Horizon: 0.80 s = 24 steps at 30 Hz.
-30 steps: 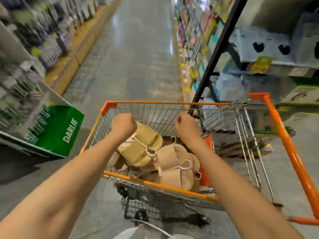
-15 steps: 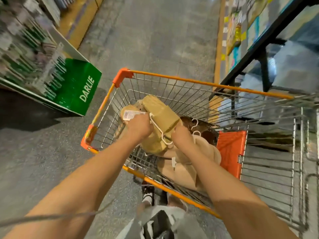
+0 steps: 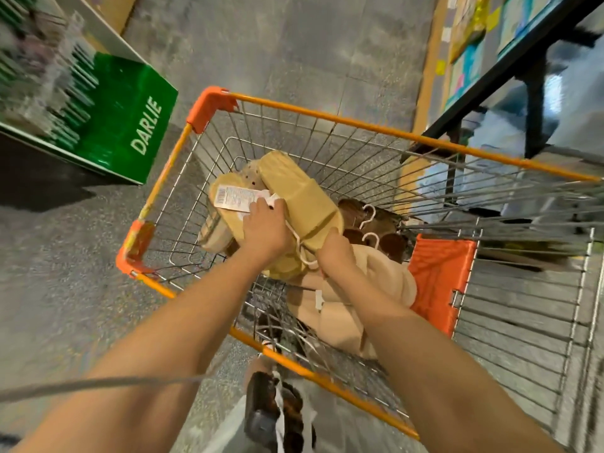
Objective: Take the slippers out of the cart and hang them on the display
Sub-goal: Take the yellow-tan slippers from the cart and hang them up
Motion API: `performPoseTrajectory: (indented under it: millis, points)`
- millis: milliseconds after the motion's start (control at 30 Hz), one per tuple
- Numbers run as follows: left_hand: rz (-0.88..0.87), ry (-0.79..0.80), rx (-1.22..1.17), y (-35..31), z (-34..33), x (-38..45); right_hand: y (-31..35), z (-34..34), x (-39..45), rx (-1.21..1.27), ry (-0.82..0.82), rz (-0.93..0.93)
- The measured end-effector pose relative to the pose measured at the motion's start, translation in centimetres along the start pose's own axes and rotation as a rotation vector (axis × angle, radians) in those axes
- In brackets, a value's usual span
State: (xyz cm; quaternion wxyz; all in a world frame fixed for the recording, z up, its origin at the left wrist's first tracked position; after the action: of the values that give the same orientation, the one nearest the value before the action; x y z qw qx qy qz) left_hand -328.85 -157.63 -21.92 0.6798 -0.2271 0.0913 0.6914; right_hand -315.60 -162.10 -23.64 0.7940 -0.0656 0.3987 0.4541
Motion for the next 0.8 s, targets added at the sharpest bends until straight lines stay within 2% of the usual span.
performPoseTrajectory:
  millis: [200, 367, 500, 633, 733, 800]
  points:
    - [0.016, 0.144, -0.102, -0.6, -1.2, -0.1, -0.2, -1.3, -0.5, -0.160, -0.036, 0.034]
    - [0.047, 0.164, -0.102, -0.1, -1.0, -0.5, -0.2, -1.1, -0.6, -0.214, -0.069, -0.010]
    - [0.025, 0.150, -0.041, 0.9, -0.7, -0.4, -0.2, -0.7, -1.0, -0.107, -0.064, 0.032]
    - [-0.003, 0.130, -0.012, 1.7, 0.1, -0.8, 0.2, 1.1, -2.6, 0.225, -0.005, 0.173]
    - [0.040, 0.184, -0.050, 2.1, 0.8, -1.6, 1.3, 3.4, -4.4, 0.325, -0.057, 0.274]
    - [0.074, 0.202, -0.157, 1.9, 2.1, -2.4, 3.0, 5.3, -5.6, 0.278, -0.147, 0.393]
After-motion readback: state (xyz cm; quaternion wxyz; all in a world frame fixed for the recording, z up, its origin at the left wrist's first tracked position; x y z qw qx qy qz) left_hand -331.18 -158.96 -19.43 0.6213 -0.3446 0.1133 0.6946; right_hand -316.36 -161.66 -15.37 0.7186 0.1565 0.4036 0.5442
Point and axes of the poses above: each hand's wrist, its own x-axis towards the middle knuckle, its own z-axis out of the back of the hand, y = z × x, the point moved 4 cm from there along x, towards the middle knuckle, and after that the axes turned 4 degrees about -y, right-handed, at the moved point
